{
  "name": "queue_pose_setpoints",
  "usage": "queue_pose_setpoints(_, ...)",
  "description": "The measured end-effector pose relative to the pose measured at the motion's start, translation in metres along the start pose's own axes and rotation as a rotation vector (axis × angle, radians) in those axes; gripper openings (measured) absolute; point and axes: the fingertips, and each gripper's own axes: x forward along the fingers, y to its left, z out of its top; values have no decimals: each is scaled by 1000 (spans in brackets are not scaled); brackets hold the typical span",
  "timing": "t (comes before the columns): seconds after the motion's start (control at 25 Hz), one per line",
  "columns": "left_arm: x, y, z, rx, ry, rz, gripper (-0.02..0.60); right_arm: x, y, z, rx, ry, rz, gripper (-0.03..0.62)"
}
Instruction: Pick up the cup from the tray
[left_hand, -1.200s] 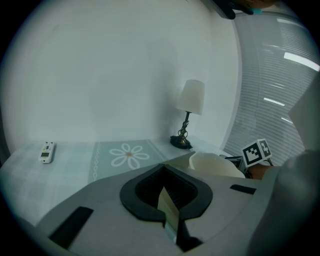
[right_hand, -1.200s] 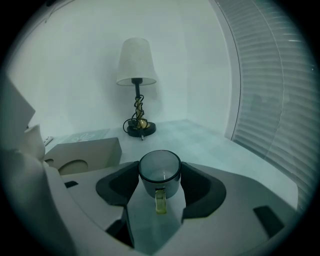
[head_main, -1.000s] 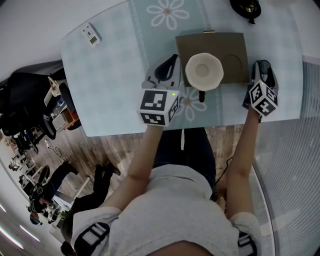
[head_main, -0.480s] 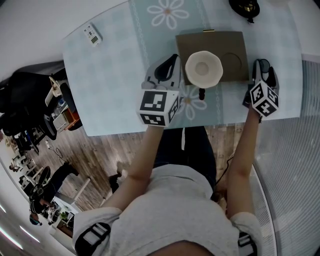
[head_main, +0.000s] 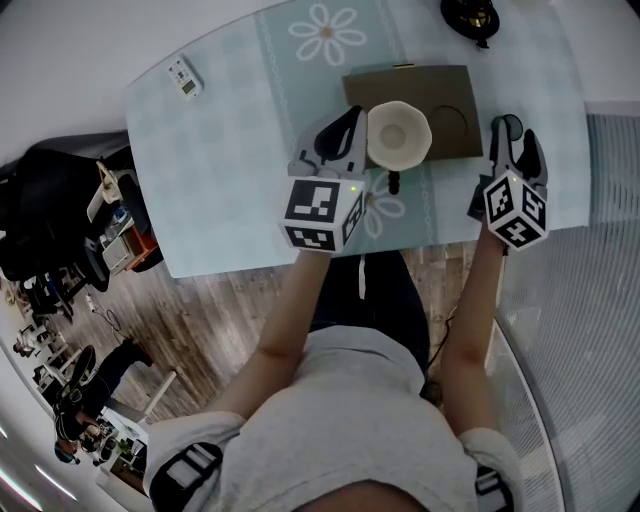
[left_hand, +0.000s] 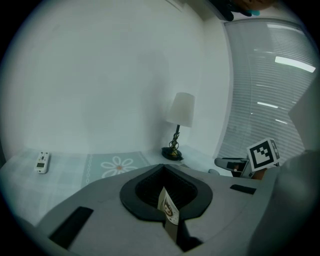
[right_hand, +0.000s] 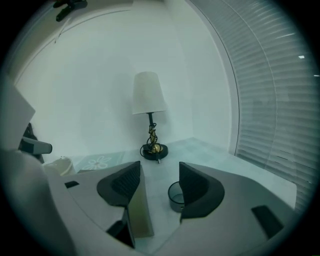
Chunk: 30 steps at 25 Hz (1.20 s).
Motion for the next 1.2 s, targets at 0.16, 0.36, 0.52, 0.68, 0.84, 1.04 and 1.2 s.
queue_pose_setpoints(0.16, -4, -13, 12, -7, -26, -31, 5, -20, 21, 8, 28, -29, 14, 192)
queue_pose_setpoints(0.36, -10, -27, 16, -1, -38, -66, 3, -40, 48, 5, 40, -29, 44, 175)
queue_pose_setpoints(0.52, -20, -33, 18, -38, -57, -86, 5, -55, 63, 1, 49, -23, 61, 175)
queue_pose_setpoints(0.68, -33, -35, 15, -27, -70, -69, 5, -68, 73, -5, 45, -13, 66, 175)
queue_pose_setpoints(0.84, -46, -37, 3, -46, -79, -53, 5, -84, 80, -13, 23, -14, 63, 175)
queue_pose_setpoints(1.04, -63, -41, -19, 14, -102, 36, 5, -98, 85, -28, 33, 6, 60, 176)
queue_pose_setpoints(1.2, -74, -53, -37, 52, -132, 79, 5, -104, 88, -34, 23, 18, 59, 175)
